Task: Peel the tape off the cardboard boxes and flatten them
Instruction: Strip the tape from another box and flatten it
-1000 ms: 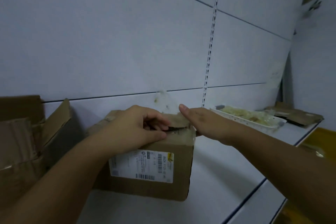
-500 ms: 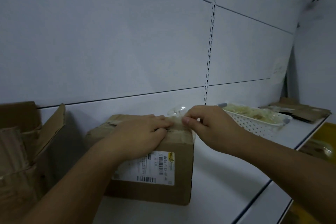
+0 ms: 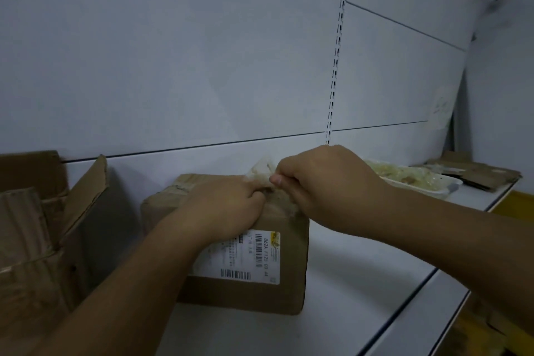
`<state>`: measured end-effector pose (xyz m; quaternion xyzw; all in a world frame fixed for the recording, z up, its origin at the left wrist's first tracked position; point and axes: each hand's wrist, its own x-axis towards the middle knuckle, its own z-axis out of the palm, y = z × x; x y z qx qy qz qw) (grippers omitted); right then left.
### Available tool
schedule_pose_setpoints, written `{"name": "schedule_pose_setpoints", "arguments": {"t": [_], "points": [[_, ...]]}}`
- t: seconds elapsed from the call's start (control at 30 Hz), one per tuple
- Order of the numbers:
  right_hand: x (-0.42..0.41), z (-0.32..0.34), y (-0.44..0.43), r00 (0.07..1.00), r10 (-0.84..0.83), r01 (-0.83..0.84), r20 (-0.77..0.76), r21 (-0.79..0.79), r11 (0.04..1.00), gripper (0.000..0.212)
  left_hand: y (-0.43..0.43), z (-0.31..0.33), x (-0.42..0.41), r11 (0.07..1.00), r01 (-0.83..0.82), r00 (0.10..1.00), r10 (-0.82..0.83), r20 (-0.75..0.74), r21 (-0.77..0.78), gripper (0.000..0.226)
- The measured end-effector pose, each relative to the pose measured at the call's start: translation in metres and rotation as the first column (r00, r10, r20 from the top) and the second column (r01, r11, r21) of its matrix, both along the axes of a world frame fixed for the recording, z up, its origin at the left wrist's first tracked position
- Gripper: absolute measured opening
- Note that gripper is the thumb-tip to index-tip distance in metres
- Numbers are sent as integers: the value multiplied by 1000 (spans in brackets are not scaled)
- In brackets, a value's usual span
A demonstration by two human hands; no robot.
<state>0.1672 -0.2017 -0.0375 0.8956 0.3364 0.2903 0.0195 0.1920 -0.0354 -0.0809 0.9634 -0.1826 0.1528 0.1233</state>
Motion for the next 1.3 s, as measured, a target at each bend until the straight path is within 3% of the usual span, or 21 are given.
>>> {"name": "schedule_pose_setpoints", "arguments": {"t": [0.27,0.4,0.47,0.53,0.6,0.67,0.7,0.77,0.8,0.83,0.87,0.97,1.03,1.1,1.17,1.23,1.3], "points": [[-3,8,4,985,94,-79,-147,108,991,35,-1,-4,1,998,-48,997,50,52,-30,27],[-14,-8,10,991,84,-70,105,-134,988,24,-3,1,-9,998,-66,995,64,-78,-24,30],[-15,-9,10,989,102,-86,108,-144,986,27,-3,2,-12,995,-60,996,55,-70,-80,26],[-15,2,4,988,125,-120,-86,66,991,39,-1,0,-12,992,-19,1000,18,-9,-125,28],[-12,16,-8,962,131,-65,-241,264,962,37,2,-2,-7,992,16,1000,-15,11,-125,29],[-10,31,-23,973,114,-35,-202,357,933,35,4,-3,-5,992,39,999,-39,6,-118,35],[-6,41,-34,975,166,-81,-149,460,884,32,4,-3,-3,991,52,999,-51,10,-127,36],[4,62,-57,907,396,-159,-142,755,636,20,6,-4,-2,978,81,997,-79,19,-193,37],[10,66,-64,841,506,-115,-189,853,509,25,6,-4,-3,962,106,994,-104,20,-252,39],[16,62,-68,785,569,-57,-246,885,461,29,7,-3,-4,936,138,990,-138,22,-324,42],[23,51,-70,771,560,-27,-303,862,505,31,7,-1,-7,896,181,982,-184,32,-406,48],[35,2,-58,792,439,-129,-424,587,799,40,6,9,-20,780,271,957,-279,74,-564,56],[39,-25,-48,795,415,-235,-444,404,884,39,2,17,-30,752,300,946,-316,79,-587,47],[40,-42,-42,813,421,-299,-403,333,894,33,-6,22,-40,768,321,921,-389,-6,-554,54],[40,-49,-40,833,449,-362,-324,296,884,25,-16,22,-47,883,298,943,-332,-33,-363,59],[39,-50,-41,814,515,-454,-268,259,852,31,-24,21,-53,955,249,964,-229,134,-160,38],[43,-53,-44,777,583,-532,-238,247,810,42,-21,20,-59,958,234,958,-197,209,-168,22]]}}
